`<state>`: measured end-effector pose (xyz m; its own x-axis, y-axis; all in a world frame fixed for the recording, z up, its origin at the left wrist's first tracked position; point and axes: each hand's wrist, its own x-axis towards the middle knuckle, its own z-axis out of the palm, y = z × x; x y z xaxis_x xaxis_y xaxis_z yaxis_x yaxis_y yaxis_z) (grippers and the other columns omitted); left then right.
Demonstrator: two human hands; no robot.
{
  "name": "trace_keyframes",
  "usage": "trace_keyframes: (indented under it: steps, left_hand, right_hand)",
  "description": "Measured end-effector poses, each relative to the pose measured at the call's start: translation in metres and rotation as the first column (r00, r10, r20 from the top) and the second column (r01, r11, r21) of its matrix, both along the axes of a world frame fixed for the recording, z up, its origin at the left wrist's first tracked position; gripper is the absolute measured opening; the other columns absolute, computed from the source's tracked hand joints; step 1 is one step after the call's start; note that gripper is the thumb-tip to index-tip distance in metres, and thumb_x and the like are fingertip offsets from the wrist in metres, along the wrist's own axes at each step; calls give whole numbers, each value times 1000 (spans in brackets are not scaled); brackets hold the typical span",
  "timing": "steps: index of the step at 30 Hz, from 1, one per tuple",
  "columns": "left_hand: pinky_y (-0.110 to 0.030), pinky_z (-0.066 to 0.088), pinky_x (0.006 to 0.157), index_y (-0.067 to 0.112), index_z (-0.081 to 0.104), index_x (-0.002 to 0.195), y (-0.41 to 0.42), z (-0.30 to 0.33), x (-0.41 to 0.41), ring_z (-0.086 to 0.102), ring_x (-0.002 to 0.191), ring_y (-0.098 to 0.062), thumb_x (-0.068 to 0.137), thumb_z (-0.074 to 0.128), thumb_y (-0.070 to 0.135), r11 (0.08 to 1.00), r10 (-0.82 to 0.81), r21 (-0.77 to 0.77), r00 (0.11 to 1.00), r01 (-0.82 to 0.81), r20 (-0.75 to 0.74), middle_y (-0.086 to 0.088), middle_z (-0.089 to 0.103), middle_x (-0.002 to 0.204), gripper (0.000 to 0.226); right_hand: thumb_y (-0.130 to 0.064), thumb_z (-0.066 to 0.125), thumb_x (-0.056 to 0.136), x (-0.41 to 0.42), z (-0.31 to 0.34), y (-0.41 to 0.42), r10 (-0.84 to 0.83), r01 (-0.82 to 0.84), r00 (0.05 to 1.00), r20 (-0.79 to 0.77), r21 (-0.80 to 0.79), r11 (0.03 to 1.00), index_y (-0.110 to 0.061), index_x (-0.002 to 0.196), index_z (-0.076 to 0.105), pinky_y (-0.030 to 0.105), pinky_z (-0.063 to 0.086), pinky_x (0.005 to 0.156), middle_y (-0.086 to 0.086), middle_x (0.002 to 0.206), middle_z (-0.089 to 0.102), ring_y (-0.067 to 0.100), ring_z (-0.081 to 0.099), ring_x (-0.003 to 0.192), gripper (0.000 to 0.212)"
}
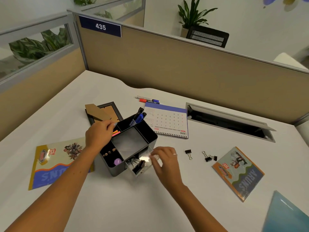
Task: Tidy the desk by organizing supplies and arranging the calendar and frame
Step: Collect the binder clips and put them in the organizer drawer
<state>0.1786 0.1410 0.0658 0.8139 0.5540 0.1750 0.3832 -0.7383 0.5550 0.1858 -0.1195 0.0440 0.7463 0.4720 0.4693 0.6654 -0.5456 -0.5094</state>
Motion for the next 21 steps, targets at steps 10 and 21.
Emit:
trace_keyframes:
  steps: [10,21]
  left_hand:
    - [-27,34,54,21,69,91,0,1,1,47,66,-19,95,49,35,1000,4,4,1000,-4,-10,2,51,65,25]
    - [-28,35,54,20,68,89,0,1,0,49,64,-21,94,49,37,1000,0,10,1000,0,-7,2,53,62,26]
  right_hand:
    - [-17,46,95,55,-42,-74,-472,242,844,-255,-604,759,-13,144,29,46,33,107,18,152,18,38,21,137,52]
    - [-8,57,86,39,-36,-69,-325,254,923,-207,-308,917,-7,99,65,26,43,76,8,101,60,26,55,93,15]
